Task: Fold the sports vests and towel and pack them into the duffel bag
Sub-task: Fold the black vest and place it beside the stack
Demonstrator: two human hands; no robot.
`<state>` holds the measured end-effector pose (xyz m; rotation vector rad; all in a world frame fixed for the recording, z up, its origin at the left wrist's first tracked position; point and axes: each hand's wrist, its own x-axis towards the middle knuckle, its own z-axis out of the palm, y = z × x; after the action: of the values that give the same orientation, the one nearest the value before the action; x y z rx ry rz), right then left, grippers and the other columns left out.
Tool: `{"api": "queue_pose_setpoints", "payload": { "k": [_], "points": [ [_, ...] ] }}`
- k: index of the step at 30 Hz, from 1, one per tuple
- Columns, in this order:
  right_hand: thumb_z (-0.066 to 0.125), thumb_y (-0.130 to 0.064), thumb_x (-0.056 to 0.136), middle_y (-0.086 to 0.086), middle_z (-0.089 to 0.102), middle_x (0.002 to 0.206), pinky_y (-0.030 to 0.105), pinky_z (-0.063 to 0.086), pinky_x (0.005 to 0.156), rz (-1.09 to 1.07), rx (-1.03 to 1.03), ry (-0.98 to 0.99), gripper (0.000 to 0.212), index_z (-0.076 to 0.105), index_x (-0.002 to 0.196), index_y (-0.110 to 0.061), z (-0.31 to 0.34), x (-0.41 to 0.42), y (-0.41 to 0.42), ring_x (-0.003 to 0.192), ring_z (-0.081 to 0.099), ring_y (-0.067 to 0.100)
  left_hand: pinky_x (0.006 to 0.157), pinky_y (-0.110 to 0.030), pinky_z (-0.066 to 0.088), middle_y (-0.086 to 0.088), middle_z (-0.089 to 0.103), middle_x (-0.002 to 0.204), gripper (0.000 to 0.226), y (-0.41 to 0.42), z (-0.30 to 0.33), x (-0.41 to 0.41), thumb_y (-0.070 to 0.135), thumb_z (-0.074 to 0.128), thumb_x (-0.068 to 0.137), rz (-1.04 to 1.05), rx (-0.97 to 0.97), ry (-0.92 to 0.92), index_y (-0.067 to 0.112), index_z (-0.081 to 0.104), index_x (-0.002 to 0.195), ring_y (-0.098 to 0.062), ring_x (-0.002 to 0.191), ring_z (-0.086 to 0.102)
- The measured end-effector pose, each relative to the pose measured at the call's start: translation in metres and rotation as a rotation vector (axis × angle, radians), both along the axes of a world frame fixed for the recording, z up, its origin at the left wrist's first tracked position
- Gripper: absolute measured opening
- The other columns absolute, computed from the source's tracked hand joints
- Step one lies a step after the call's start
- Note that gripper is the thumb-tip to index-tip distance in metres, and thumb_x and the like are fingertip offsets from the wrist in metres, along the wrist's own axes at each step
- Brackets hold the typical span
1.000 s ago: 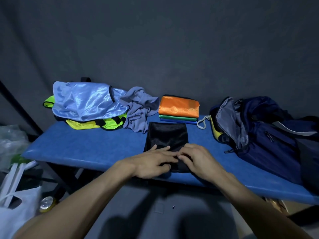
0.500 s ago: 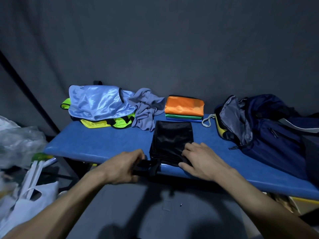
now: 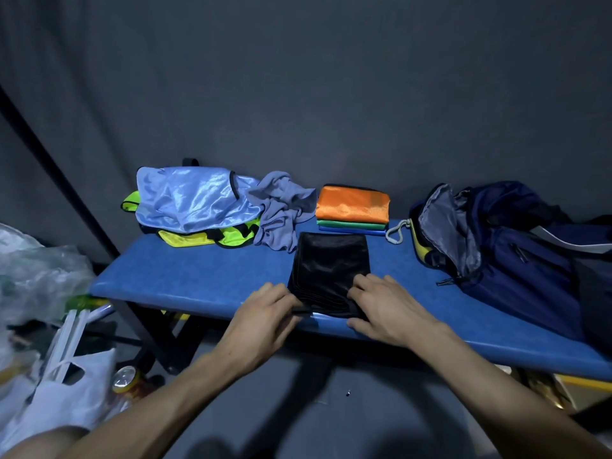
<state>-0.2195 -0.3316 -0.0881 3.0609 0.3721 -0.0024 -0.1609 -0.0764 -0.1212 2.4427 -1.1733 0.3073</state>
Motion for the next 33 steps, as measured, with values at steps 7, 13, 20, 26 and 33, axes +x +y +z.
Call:
{"api": "queue_pose_setpoints", "payload": {
  "k": [7, 13, 20, 26, 33],
  "points": [
    [0.051, -0.048, 0.099, 0.000, 0.049, 0.119, 0.036, 0.036, 0.089, 0.007, -0.009, -0.011, 0.039, 0.059, 0.121, -0.018, -0.001, -0.002, -0.001, 0.110, 0.048, 0.021, 0.093, -0.042, 0.049, 0.009, 0.056, 0.120, 0.022, -0.004, 0.010, 0.030, 0.038, 0.032, 0.107, -0.166, 0.164, 0.221, 0.025, 0.049, 0.114, -0.017, 0.107, 0.058],
    [0.049, -0.036, 0.098, 0.001, 0.051, 0.117, 0.036, 0.035, 0.086, 0.009, -0.006, -0.031, 0.031, 0.060, 0.118, -0.015, -0.003, -0.002, -0.001, 0.108, 0.050, 0.023, 0.060, -0.038, 0.038, 0.006, 0.046, 0.061, 0.032, -0.024, 0.012, 0.044, 0.032, 0.052, 0.102, 0.118, -0.118, 0.254, 0.024, 0.039, 0.074, -0.013, 0.059, 0.045],
    [0.047, -0.023, 0.095, 0.003, 0.054, 0.115, 0.036, 0.035, 0.085, 0.022, -0.022, -0.038, 0.036, 0.057, 0.128, -0.015, -0.003, 0.001, -0.005, 0.105, 0.052, 0.025, 0.065, -0.032, 0.044, 0.011, 0.062, 0.072, 0.023, -0.043, 0.006, 0.050, 0.022, 0.073, 0.087, 0.268, -0.218, 0.308, 0.031, 0.055, 0.098, -0.009, 0.065, 0.057],
    [0.052, -0.019, 0.089, 0.002, 0.060, 0.110, 0.038, 0.040, 0.089, 0.044, 0.033, -0.070, 0.039, 0.054, 0.128, -0.017, -0.007, 0.003, -0.012, 0.102, 0.057, 0.025, 0.069, -0.026, 0.043, 0.014, 0.050, 0.092, 0.015, -0.036, -0.006, 0.058, 0.018, 0.076, 0.086, 0.187, -0.238, 0.220, 0.028, 0.067, 0.094, -0.005, 0.072, 0.054],
    [0.055, -0.023, 0.089, 0.000, 0.064, 0.109, 0.038, 0.041, 0.091, 0.026, 0.194, -0.091, 0.038, 0.056, 0.127, -0.018, -0.014, 0.007, -0.020, 0.101, 0.057, 0.023, 0.105, -0.027, 0.039, 0.012, 0.039, 0.128, 0.077, -0.008, -0.006, 0.066, 0.079, 0.052, 0.084, -0.070, 0.130, 0.207, 0.027, 0.057, 0.141, -0.009, 0.121, 0.041]
  ]
}}
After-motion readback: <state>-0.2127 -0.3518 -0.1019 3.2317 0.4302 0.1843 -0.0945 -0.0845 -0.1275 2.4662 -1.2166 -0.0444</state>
